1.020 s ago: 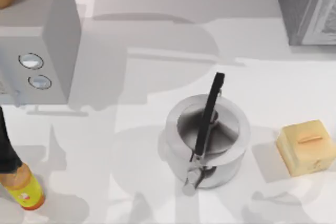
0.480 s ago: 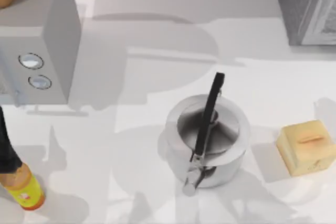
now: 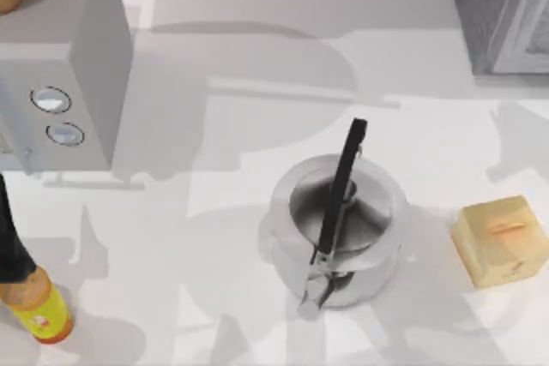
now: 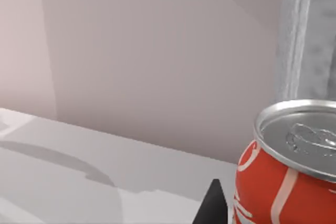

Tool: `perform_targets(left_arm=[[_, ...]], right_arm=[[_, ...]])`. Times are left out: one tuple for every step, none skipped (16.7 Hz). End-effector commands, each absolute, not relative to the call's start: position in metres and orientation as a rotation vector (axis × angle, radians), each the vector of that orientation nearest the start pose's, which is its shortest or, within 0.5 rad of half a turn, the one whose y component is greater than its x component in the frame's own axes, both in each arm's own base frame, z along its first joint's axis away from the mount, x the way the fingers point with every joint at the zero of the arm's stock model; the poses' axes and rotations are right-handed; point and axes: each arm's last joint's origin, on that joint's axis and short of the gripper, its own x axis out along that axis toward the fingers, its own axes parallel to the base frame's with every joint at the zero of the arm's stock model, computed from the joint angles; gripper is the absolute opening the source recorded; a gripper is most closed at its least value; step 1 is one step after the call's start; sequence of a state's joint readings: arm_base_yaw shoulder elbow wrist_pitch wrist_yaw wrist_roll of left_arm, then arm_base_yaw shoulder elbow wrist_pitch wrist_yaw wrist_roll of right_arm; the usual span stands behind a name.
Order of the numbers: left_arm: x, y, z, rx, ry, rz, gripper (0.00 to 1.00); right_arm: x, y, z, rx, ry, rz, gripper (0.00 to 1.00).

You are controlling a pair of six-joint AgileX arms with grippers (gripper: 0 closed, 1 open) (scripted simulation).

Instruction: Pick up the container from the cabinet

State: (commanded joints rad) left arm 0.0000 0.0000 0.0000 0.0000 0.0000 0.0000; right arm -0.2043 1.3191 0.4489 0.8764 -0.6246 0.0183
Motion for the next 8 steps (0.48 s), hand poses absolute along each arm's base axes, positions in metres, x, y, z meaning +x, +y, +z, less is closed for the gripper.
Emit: perform_targets(left_arm=[[0.106, -0.001, 0.160, 0.000, 0.000, 0.000, 1.00], [0.106, -0.001, 0.160, 0.000, 0.000, 0.000, 1.00], [0.106, -0.001, 0.160, 0.000, 0.000, 0.000, 1.00], [0.106, -0.001, 0.160, 0.000, 0.000, 0.000, 1.00], [0.106, -0.001, 0.160, 0.000, 0.000, 0.000, 1.00], [0.106, -0.001, 0.160, 0.000, 0.000, 0.000, 1.00], [0.106, -0.001, 0.160, 0.000, 0.000, 0.000, 1.00], [0.106, -0.001, 0.160, 0.000, 0.000, 0.000, 1.00]], right_arm=[[0.269, -0.039, 0.199, 0.000, 0.003, 0.465, 0.00], [0.282, -0.045, 0.191, -0.001, 0.001, 0.497, 0.00], [0.293, -0.051, 0.181, -0.001, 0.000, 0.528, 0.00], [0.304, -0.057, 0.169, -0.002, -0.001, 0.558, 0.00], [0.313, -0.063, 0.157, -0.002, -0.001, 0.587, 0.00], [0.321, -0.068, 0.144, -0.002, -0.001, 0.614, 0.00], [0.327, -0.074, 0.131, -0.002, -0.001, 0.639, 0.00], [0.333, -0.078, 0.118, -0.001, 0.000, 0.663, 0.00]])
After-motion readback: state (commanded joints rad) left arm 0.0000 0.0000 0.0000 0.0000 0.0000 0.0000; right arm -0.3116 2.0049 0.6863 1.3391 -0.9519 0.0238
